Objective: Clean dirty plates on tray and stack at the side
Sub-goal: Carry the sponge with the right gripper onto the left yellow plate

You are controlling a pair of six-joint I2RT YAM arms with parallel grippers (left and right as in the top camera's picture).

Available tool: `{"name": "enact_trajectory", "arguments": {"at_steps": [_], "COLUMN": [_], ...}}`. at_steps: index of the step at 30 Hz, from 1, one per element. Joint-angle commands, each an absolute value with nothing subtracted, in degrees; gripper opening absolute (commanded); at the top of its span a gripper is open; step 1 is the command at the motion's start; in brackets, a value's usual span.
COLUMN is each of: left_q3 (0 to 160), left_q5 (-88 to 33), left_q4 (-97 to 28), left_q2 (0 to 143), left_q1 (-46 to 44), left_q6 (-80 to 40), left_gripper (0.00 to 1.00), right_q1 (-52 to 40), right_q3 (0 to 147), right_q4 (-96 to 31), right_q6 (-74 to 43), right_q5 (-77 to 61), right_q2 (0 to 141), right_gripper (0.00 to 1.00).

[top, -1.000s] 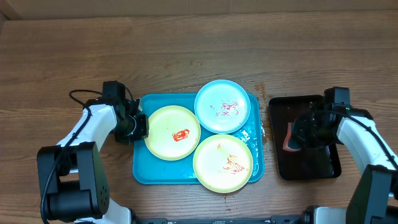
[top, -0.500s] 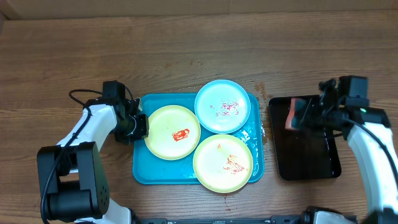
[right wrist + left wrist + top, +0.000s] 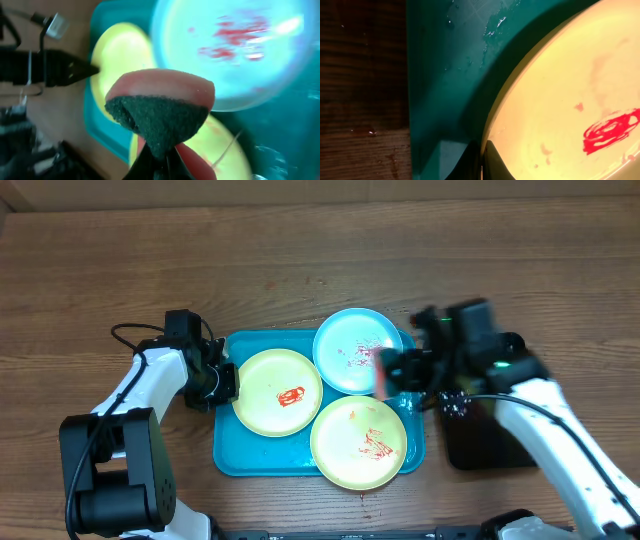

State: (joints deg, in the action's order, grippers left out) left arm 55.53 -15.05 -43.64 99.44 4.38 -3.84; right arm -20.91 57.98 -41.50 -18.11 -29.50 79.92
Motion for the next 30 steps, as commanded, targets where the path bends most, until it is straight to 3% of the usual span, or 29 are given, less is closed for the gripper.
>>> {"name": "enact_trajectory", "arguments": {"at_steps": [1, 7, 18, 26, 30], "left_q3": [55.11, 55.11, 55.11, 55.11, 55.11], "left_q5": [-17.89, -17.87, -17.87, -17.85, -17.85], "left_q4": [-43.05, -43.00, -42.98, -43.00, -43.00], "left_q2": [100.03, 100.03, 100.03, 100.03, 100.03], "left_q1": [4.47, 4.47, 4.47, 4.47, 4.47], "left_q6": [-2.96, -2.81, -2.76, -2.83, -2.98], "left_gripper": [0.04, 0.04, 0.04, 0.04, 0.04], "right_q1": [-27.18, -36.10, -42.72, -43.00, -42.57], "right_q3": [64.10, 72.29, 74.43, 74.32, 74.32], "right_q4": [-39.86, -35.88, -20.16, -33.52, -33.58], "right_q6": [-23.79, -27.70, -44.05, -53.15, -52.77], "right_q5": [-30.50, -31.11, -37.78, -16.01, -12.78], "right_q2": [85.10, 98.91, 113.43, 117.08, 117.80], "right_gripper": [0.04, 0.04, 0.04, 0.04, 0.04]}}
